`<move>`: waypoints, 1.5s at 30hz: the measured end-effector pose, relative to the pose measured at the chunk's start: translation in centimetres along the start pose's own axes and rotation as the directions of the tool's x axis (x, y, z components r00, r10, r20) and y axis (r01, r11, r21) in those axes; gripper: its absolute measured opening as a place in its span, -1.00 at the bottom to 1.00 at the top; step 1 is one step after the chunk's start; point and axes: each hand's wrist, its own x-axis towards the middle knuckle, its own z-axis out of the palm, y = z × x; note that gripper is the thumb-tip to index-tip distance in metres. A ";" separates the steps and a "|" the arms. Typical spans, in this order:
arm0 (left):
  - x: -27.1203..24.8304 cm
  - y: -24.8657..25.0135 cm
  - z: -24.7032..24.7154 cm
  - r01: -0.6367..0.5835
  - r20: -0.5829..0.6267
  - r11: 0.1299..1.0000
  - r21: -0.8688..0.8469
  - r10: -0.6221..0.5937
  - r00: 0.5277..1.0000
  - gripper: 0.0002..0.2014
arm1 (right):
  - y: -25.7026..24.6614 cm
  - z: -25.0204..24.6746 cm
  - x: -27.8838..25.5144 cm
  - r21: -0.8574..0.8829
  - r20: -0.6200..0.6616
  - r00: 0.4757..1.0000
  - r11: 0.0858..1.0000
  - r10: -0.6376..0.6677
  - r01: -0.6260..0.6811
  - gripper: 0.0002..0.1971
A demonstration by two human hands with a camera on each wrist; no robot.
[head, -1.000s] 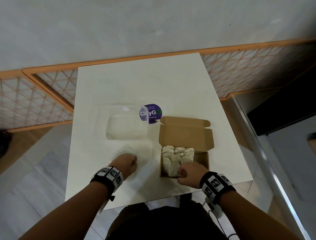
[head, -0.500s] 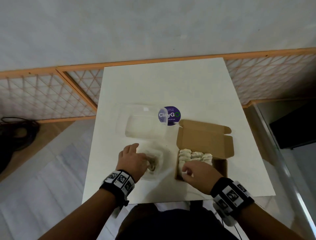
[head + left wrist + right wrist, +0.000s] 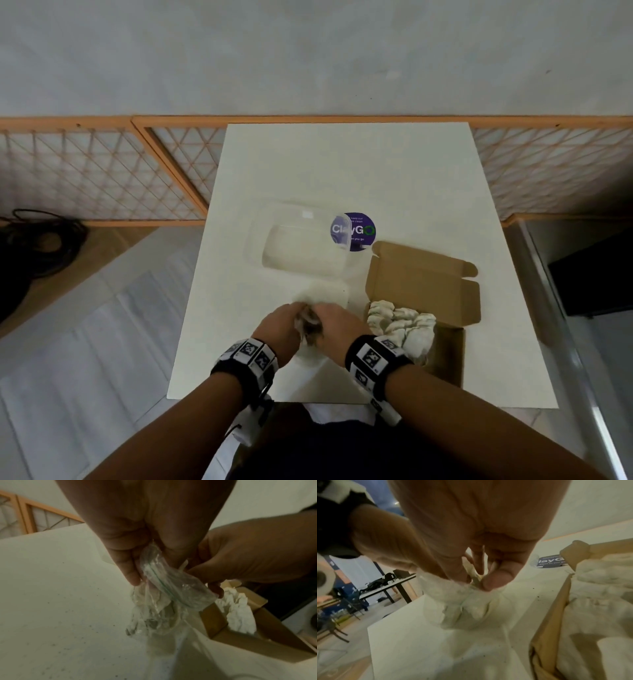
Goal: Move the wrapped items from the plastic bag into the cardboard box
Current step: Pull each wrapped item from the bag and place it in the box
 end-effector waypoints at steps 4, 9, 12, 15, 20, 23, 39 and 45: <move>-0.4 0.1 0.0 0.003 0.019 0.999 -0.035 -0.003 1.000 -0.38 | 0.5 0.2 0.3 -0.143 -0.031 0.999 0.989 0.027 -0.031 -0.71; -0.2 -0.1 0.1 -0.015 0.058 0.998 -0.060 0.019 0.998 -0.36 | 1.1 -1.2 -0.8 -0.042 -0.050 0.999 0.999 -0.007 0.005 -0.81; 0.1 -0.6 0.3 -0.035 0.004 0.997 -0.070 0.035 0.999 -0.37 | 1.0 -3.1 -2.4 0.084 -0.126 0.992 0.996 -0.009 0.020 -0.67; 0.5 -1.4 0.6 -0.045 -0.061 0.998 -0.049 0.042 0.997 -0.45 | 1.1 -5.0 -3.9 0.298 -0.172 0.985 0.953 0.002 0.050 -0.71; 0.3 -1.5 0.3 -0.175 -0.272 0.899 0.403 0.299 0.915 -0.71 | 1.0 -7.5 -5.1 0.599 -0.150 0.987 0.800 0.065 0.038 -0.89; 0.7 -0.6 0.8 -0.358 -0.083 0.748 0.559 0.480 0.873 -0.88 | 1.6 -7.8 -5.1 0.622 -0.150 0.987 0.782 0.059 0.048 -0.90; 2.5 1.3 0.2 -0.080 -0.069 0.912 0.403 0.117 0.991 -0.84 | 3.9 -8.0 -7.2 0.572 -0.179 0.979 0.820 0.097 0.023 -0.90; 0.1 1.3 -3.4 -0.062 -0.070 0.988 -0.139 0.052 0.996 -0.75 | 4.0 -8.1 -7.2 0.544 -0.196 0.976 0.839 0.098 0.025 -0.90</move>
